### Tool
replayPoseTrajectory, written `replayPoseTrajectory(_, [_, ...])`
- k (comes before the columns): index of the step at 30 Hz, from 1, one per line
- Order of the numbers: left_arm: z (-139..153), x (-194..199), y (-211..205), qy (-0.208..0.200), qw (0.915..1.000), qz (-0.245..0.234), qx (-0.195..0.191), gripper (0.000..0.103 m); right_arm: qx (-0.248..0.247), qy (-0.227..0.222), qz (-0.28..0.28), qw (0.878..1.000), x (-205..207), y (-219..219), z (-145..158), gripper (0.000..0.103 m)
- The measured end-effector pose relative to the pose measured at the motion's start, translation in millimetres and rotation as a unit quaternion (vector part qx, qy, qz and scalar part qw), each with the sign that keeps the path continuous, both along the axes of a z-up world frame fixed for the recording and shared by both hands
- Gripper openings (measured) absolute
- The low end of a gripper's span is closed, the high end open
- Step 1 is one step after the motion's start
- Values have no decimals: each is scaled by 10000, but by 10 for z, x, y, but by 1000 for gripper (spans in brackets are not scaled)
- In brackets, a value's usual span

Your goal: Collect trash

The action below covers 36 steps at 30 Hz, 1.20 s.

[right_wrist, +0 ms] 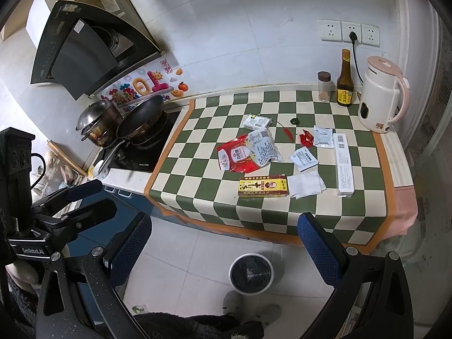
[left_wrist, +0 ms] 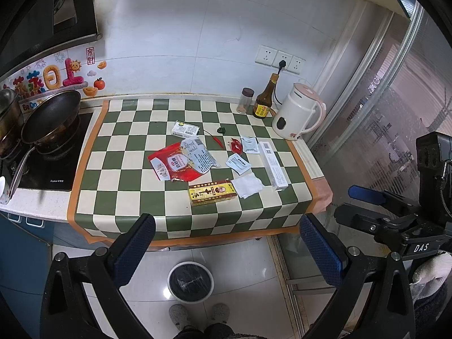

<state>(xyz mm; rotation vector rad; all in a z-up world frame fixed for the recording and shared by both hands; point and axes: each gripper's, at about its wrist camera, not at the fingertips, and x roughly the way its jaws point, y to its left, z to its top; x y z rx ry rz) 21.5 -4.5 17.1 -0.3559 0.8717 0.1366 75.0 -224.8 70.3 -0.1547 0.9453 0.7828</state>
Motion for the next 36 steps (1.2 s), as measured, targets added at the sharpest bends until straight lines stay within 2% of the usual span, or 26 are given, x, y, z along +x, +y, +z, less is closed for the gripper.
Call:
replayPoseTrajectory(7, [-47, 35, 20, -2, 10000, -64, -41, 103, 3, 6, -9, 10000, -1, 19, -12, 103])
replayPoseTrajectory(14, [-125, 44, 218, 11, 9999, -64, -145, 103, -5, 23, -47, 10000, -5, 49, -20, 103])
replayPoseTrajectory(16, [-160, 85, 270, 42, 9999, 62, 134, 103, 53, 45, -161, 9998, 11, 49, -40, 103])
replayPoseTrajectory(18, [-219, 181, 265, 97, 9960, 193, 869, 103, 27, 14, -435, 9991, 56, 42, -113, 103])
replayPoseTrajectory(19, [-276, 262, 231, 141, 9897, 243, 1404, 103, -12, -18, -597, 9982, 70, 32, -150, 103])
replayPoseTrajectory(21, [-488, 484, 164, 353, 9749, 154, 2192, 103, -233, -9, -1039, 9943, 184, 36, -313, 103])
replayPoseTrajectory(25, [-1113, 977, 170, 1107, 9639, -428, 2385, 103, -617, 274, -1640, 9842, 470, -170, -673, 103])
replayPoseTrajectory(28, [-1649, 1386, 56, 1676, 9490, -1013, 2470, 103, -870, 521, -1963, 9753, 802, -401, -997, 103])
replayPoseTrajectory(30, [-1968, 1644, -60, 2013, 9343, -1418, 2578, 103, -937, 744, -2146, 9693, 1089, -539, -1216, 103])
replayPoseTrajectory(34, [-2600, 2121, -260, 2739, 8880, -2236, 2940, 103, -1202, 1143, -2408, 9563, 1760, -789, -1749, 103])
replayPoseTrajectory(36, [-2859, 2310, -304, 3029, 8688, -2534, 2985, 102, -1407, 1286, -2384, 9523, 2073, -824, -1998, 103])
